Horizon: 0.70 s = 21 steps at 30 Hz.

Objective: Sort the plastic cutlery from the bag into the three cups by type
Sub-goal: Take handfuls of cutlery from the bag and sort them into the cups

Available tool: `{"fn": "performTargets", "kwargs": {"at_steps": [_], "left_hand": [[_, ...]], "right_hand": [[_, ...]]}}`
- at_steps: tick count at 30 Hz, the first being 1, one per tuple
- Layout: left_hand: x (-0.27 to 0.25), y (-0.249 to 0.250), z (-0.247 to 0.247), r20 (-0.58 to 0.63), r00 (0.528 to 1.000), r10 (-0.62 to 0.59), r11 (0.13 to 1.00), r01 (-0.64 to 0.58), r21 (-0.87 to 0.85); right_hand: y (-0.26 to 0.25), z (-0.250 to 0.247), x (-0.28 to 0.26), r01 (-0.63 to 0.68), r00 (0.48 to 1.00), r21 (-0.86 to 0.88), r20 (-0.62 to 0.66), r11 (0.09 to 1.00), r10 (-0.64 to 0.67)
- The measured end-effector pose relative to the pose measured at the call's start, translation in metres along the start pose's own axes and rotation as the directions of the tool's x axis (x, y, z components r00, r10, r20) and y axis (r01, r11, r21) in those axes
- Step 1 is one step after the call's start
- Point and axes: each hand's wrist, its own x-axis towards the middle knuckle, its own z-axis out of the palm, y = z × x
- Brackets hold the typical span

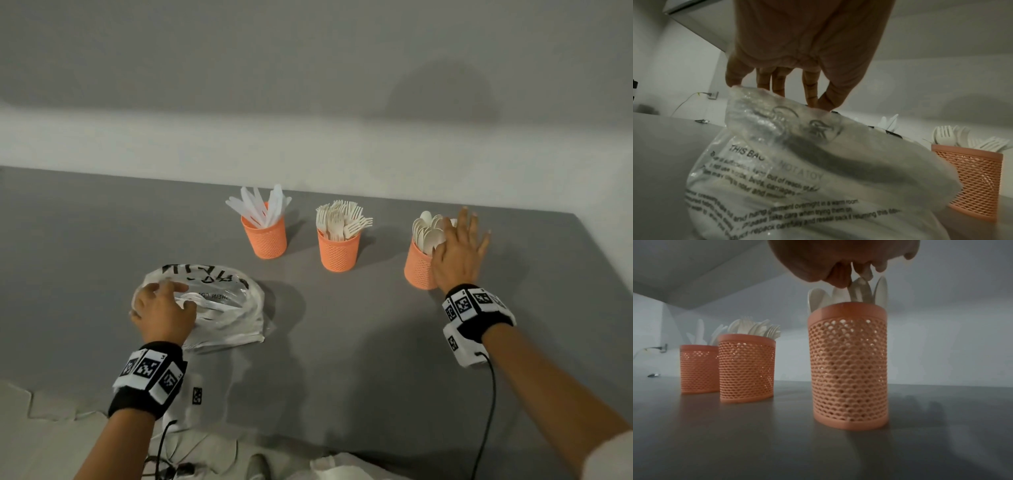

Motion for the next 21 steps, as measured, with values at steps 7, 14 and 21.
{"fn": "performTargets", "kwargs": {"at_steps": [7,14,21], "left_hand": [[0.009,-0.007,-0.002,-0.045,0.999,-0.014,0.999,0.011,-0.045],[0.016,-0.025,-0.007,-0.015,0.994,-0.108,0.994,0.108,-0.006],[0.012,-0.033,-0.02,0.259,0.959,-0.115,0.973,0.161,-0.165]], "right_hand": [[-0.062,0.0,-0.006,0.189,0.981,0.215,-0.077,0.958,-0.176],[-0.204,0.014,-0.043,0.392,0.813,0.711,0.029,0.584,-0.582],[-0.316,0.062,-0.096,0.306,0.423,0.615,0.596,0.727,-0.682]]}}
